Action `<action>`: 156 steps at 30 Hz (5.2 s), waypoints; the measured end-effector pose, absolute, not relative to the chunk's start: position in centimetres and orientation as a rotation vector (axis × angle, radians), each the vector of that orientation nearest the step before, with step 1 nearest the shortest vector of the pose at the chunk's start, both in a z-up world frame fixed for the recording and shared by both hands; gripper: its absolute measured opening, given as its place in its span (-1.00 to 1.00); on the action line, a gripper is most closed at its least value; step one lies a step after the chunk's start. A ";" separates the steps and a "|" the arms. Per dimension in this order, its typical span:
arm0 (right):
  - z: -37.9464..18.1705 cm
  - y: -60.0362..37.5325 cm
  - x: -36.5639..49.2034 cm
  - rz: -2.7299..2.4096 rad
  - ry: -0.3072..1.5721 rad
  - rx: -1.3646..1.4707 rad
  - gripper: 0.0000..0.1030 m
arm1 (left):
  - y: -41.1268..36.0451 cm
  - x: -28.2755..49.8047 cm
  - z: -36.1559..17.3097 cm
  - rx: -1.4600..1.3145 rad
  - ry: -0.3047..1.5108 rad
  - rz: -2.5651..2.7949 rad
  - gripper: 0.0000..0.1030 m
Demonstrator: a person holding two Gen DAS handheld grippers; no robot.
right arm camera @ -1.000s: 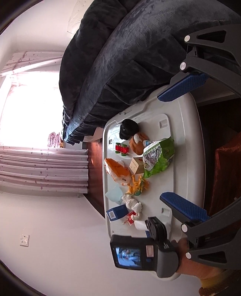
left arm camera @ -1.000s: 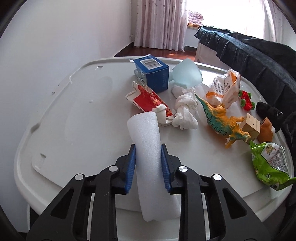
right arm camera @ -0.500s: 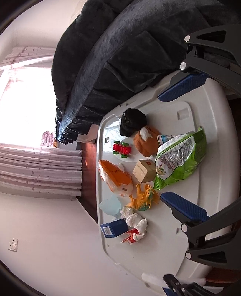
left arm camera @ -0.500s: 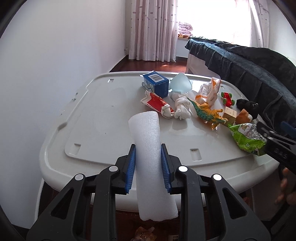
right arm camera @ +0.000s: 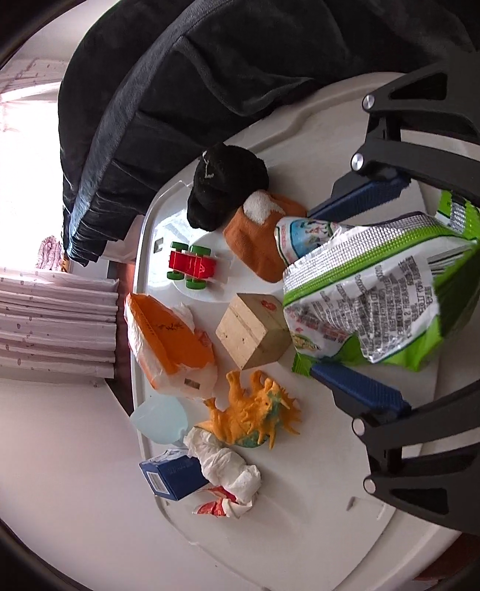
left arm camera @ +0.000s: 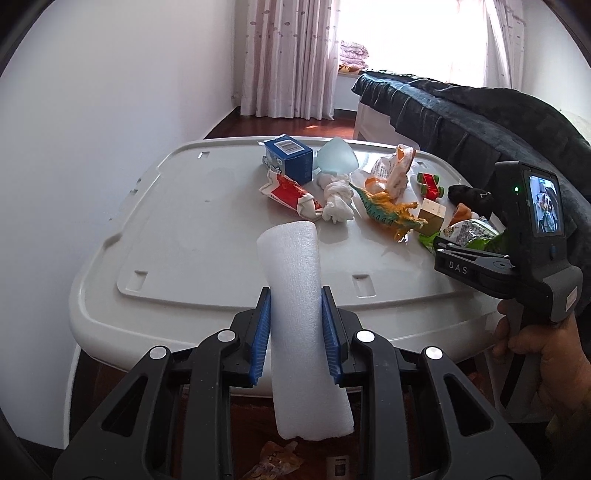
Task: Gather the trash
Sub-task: 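Carry the foam tube and chip bag to the bin and open both grippers, then grasp the red-white wrapper with the left gripper while the right gripper grasps the orange-white snack bag, then carry the wrapper and snack bag over the bin and open both grippers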
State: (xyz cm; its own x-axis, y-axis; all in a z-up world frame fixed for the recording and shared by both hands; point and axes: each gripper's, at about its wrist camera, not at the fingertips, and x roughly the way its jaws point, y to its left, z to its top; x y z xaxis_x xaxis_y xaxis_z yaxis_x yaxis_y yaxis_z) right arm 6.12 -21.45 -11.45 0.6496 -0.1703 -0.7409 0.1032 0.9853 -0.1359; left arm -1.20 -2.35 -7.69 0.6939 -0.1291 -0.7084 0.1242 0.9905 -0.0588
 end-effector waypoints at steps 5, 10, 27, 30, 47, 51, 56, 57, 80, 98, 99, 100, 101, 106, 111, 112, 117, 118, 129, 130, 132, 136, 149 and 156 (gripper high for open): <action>-10.8 -20.7 4.8 -0.154 0.840 -0.083 -0.01 | -2.4 -1.7 -7.3 -0.010 0.786 -0.152 -0.50; -8.1 -19.9 1.7 -0.110 0.787 -0.046 -0.01 | -2.6 -2.5 -6.4 -0.010 0.772 -0.173 -0.50; -7.7 -13.6 -14.2 0.159 1.019 -0.032 -0.01 | -1.2 -11.0 -7.5 0.051 0.928 -0.302 -0.50; -9.3 -13.1 -15.3 0.150 1.077 -0.046 -0.01 | -0.9 -12.1 -8.7 0.061 0.981 -0.305 -0.46; -5.4 -16.0 -15.6 0.020 0.881 0.000 0.73 | 2.1 -10.4 -7.6 -0.046 0.966 -0.154 0.59; -3.0 -16.3 -14.4 0.012 0.797 0.002 0.75 | 2.4 -8.7 -5.9 -0.048 0.891 -0.136 0.59; -0.6 -17.2 -12.4 -0.009 0.740 0.039 0.76 | 2.4 -5.1 -4.1 -0.098 0.844 -0.113 0.60; -0.2 -17.2 -12.0 -0.012 0.727 0.042 0.76 | 2.3 -4.1 -3.9 -0.108 0.840 -0.109 0.60; -1.4 -17.8 -8.9 0.012 0.679 0.001 0.81 | -3.1 16.7 -9.8 -0.168 0.867 0.050 0.59; -0.8 -18.2 -9.0 0.013 0.642 0.016 0.81 | -1.5 16.8 -11.4 -0.149 0.899 0.010 -0.48; -0.8 -18.1 -8.9 0.010 0.639 0.012 0.81 | -1.3 16.2 -11.3 -0.140 0.888 0.006 -0.48; -0.8 -18.1 -8.9 0.007 0.638 0.010 0.81 | -1.1 15.6 -11.1 -0.136 0.882 0.004 -0.48; -0.8 -18.1 -8.8 0.006 0.636 0.008 0.81 | -0.9 15.1 -11.0 -0.138 0.879 0.000 -0.48; -0.8 -18.2 -7.4 0.007 0.653 0.041 0.81 | -0.4 12.0 -10.4 -0.128 0.867 -0.030 -0.48; -0.6 -18.1 -2.0 -0.030 0.626 0.015 0.81 | -0.6 8.8 -9.4 -0.108 0.831 -0.067 -0.48; -0.6 -18.1 -0.6 -0.037 0.620 0.008 0.81 | -0.7 8.5 -9.3 -0.110 0.829 -0.076 -0.48; -1.6 -18.3 7.9 -0.084 0.620 -0.027 0.81 | -1.6 6.8 -8.4 -0.086 0.795 -0.133 -0.48; -2.1 -18.4 9.6 -0.095 0.630 -0.030 0.81 | -1.7 6.5 -8.3 -0.082 0.791 -0.141 -0.48; -8.4 -19.9 20.7 -0.170 0.867 0.015 0.44 | -1.7 6.6 -8.6 -0.098 0.797 -0.170 -0.48; -8.7 -19.8 21.4 -0.165 0.894 0.000 0.19 | -1.8 6.5 -8.6 -0.097 0.797 -0.172 -0.48; -9.1 -19.7 22.0 -0.153 0.937 -0.008 -0.28 | -1.9 6.5 -8.6 -0.097 0.799 -0.177 -0.48; -8.3 -19.9 21.2 -0.152 0.917 -0.002 -0.75 | -2.0 6.5 -8.7 -0.098 0.797 -0.182 -0.48; -4.4 -19.5 18.2 -0.119 0.836 -0.051 -0.79 | -2.1 5.6 -7.3 -0.099 0.761 -0.193 -0.48; 0.6 -17.7 11.3 -0.033 0.732 -0.055 -0.79 | -1.7 4.1 -4.7 -0.096 0.719 -0.205 -0.48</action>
